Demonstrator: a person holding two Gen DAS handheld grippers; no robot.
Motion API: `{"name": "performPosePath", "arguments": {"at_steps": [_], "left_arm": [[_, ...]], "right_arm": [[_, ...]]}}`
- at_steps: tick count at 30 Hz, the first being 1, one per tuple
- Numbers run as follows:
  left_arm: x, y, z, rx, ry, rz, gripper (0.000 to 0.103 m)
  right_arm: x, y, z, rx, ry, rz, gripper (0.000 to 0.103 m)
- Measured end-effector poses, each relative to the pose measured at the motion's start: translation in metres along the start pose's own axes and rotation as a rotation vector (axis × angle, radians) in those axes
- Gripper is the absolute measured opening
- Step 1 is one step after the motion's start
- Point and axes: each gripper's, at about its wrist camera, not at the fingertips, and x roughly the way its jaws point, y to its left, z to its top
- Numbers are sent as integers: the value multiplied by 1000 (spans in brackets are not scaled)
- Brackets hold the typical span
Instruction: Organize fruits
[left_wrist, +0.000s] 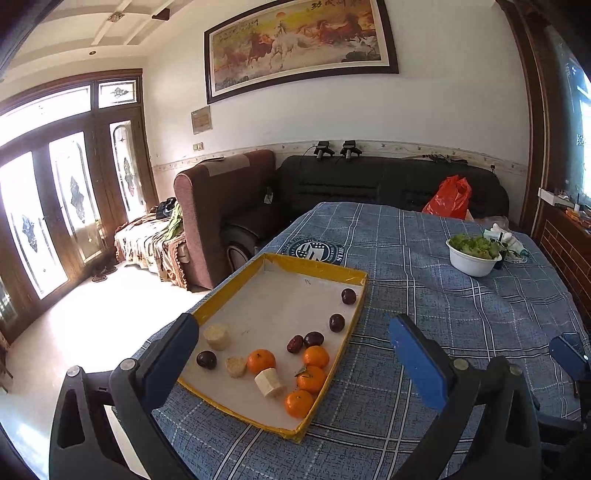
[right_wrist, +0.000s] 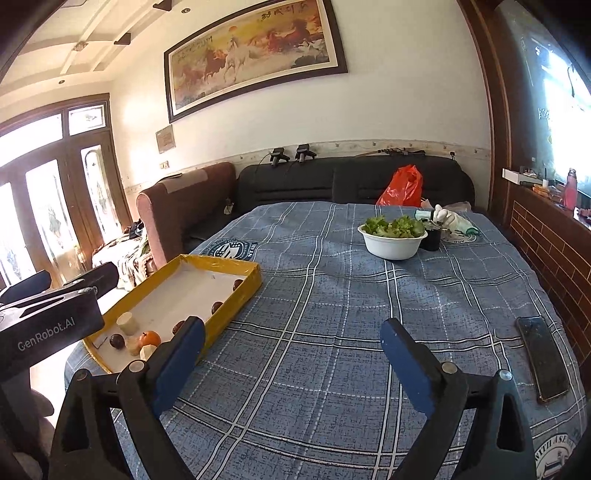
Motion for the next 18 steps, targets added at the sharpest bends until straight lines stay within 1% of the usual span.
{"name": "performPosePath", "arguments": {"at_steps": [9, 18], "left_arm": [[-13, 4, -3, -5, -7, -29, 103], [-38, 13, -2, -23, -50, -49, 103]], "right_arm": [[-16, 7, 0, -6, -23, -5, 98], [-49, 6, 10, 16, -100, -28, 99]]}}
